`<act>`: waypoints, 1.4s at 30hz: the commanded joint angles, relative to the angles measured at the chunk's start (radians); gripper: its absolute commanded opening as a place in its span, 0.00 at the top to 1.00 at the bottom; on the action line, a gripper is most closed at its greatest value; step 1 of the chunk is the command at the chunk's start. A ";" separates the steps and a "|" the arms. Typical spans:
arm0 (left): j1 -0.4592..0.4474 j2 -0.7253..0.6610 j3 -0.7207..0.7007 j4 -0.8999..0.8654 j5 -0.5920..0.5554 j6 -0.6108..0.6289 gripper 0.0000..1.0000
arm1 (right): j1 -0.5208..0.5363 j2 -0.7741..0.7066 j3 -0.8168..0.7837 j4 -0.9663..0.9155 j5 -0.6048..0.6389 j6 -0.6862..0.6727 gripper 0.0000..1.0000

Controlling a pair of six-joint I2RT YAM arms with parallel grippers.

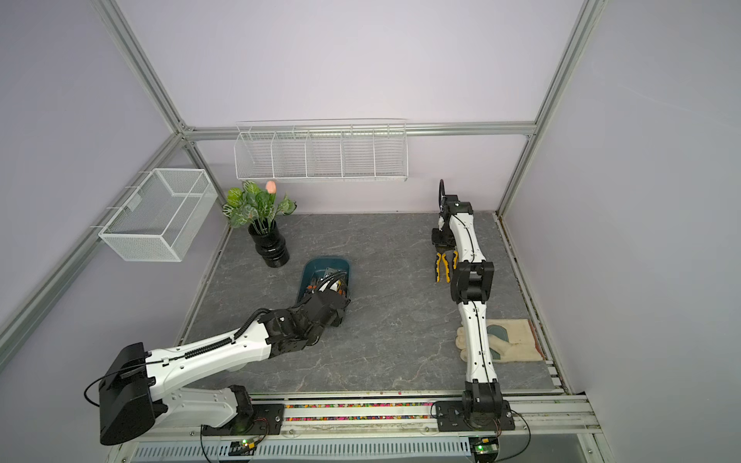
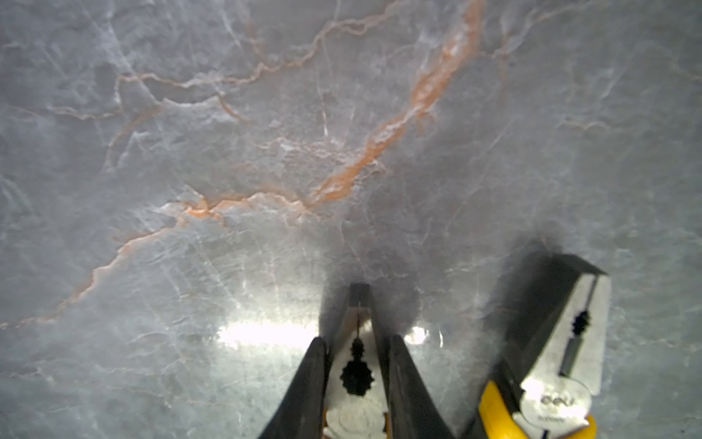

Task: Take the pliers out of the storage box
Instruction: Place the pliers at the center of the board.

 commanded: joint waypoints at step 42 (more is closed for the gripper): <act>0.004 -0.005 0.003 -0.020 -0.017 -0.020 0.33 | -0.007 0.022 0.006 0.071 0.027 0.004 0.48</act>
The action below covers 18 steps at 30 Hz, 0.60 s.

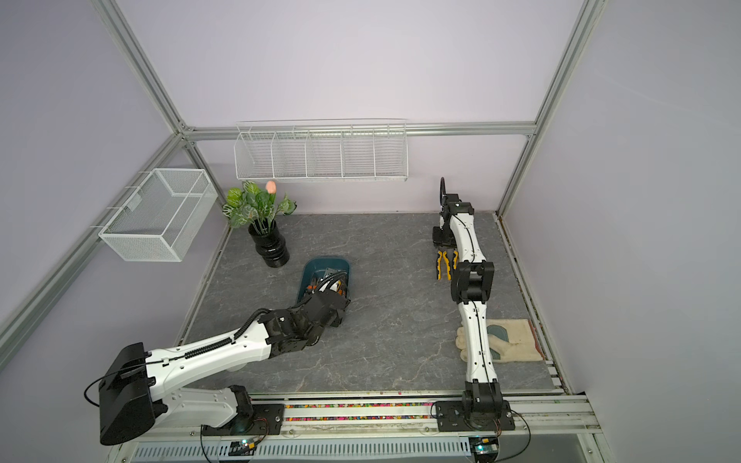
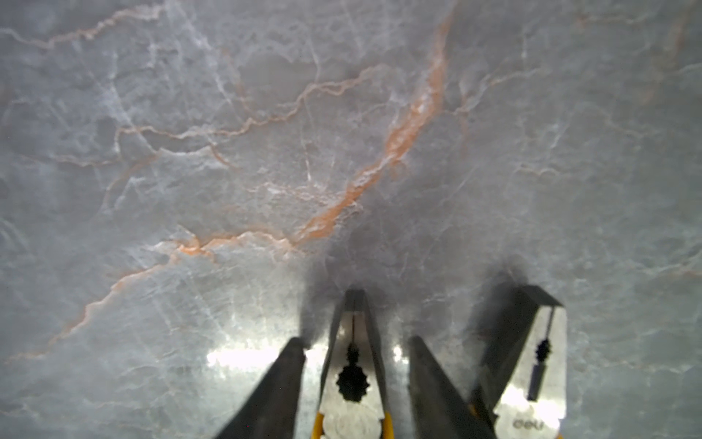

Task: Take the pliers out of the storage box
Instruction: Place the pliers at the center of the board.

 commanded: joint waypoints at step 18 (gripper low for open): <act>0.227 0.126 0.123 -0.271 0.147 -0.059 0.31 | 0.175 -0.454 -0.193 0.009 0.134 0.049 0.41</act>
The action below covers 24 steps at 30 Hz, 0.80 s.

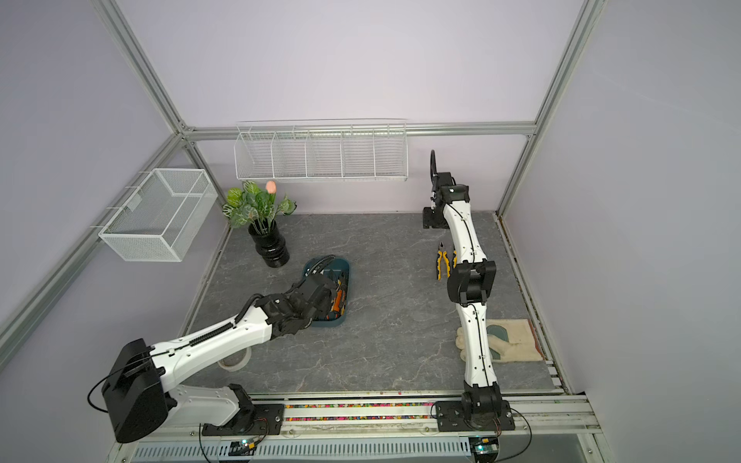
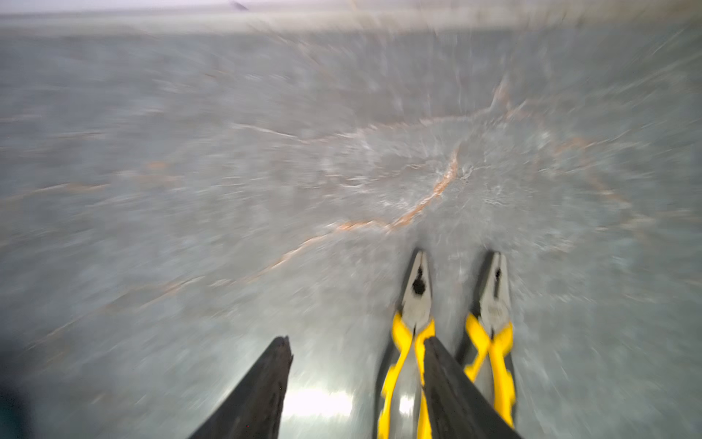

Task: Take the pliers out of the storage box
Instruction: Place the pliers at the center of the board, then pick up the pliers from the storage box.

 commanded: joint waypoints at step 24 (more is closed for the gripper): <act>0.179 0.262 0.126 0.092 0.480 -0.180 0.37 | 0.150 -0.848 -1.301 0.481 -0.054 0.120 0.42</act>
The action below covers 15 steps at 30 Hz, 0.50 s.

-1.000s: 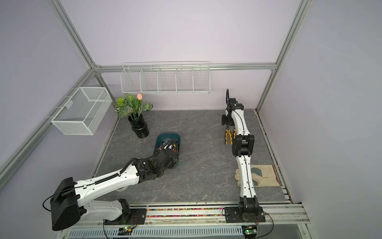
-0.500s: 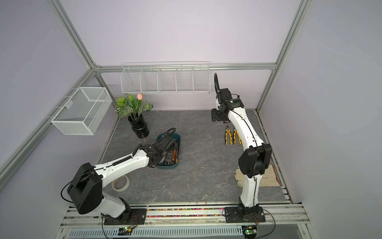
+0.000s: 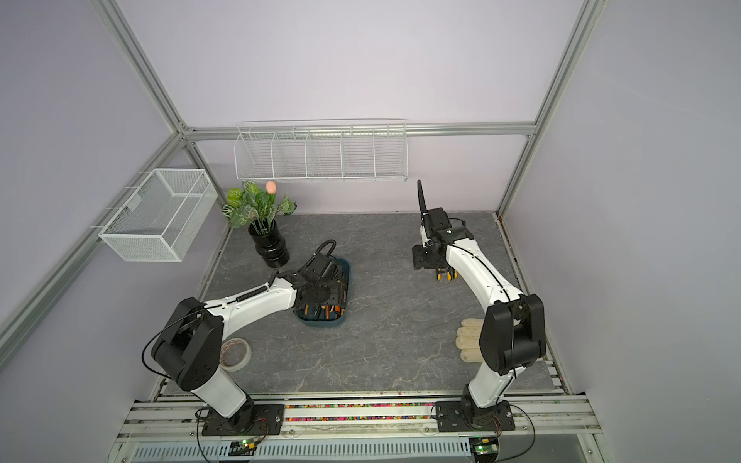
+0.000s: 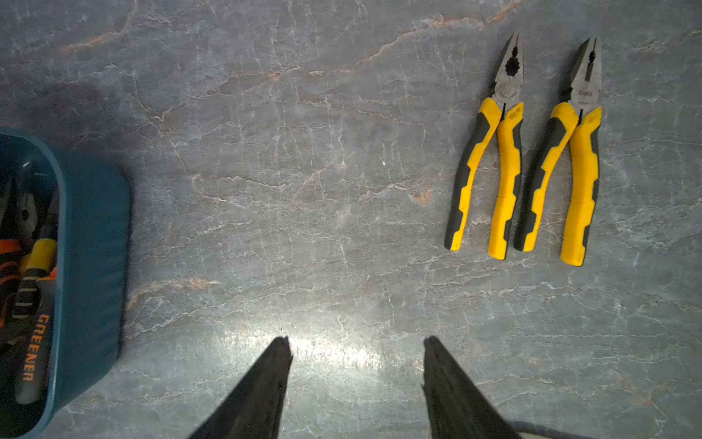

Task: Take the pliers out of the storage box
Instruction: Pick up the pliers from the storage box.

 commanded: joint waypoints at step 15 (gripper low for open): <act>0.063 -0.143 -0.034 -0.152 -0.228 0.034 0.40 | 0.040 -0.050 -0.085 0.075 -0.008 0.030 0.42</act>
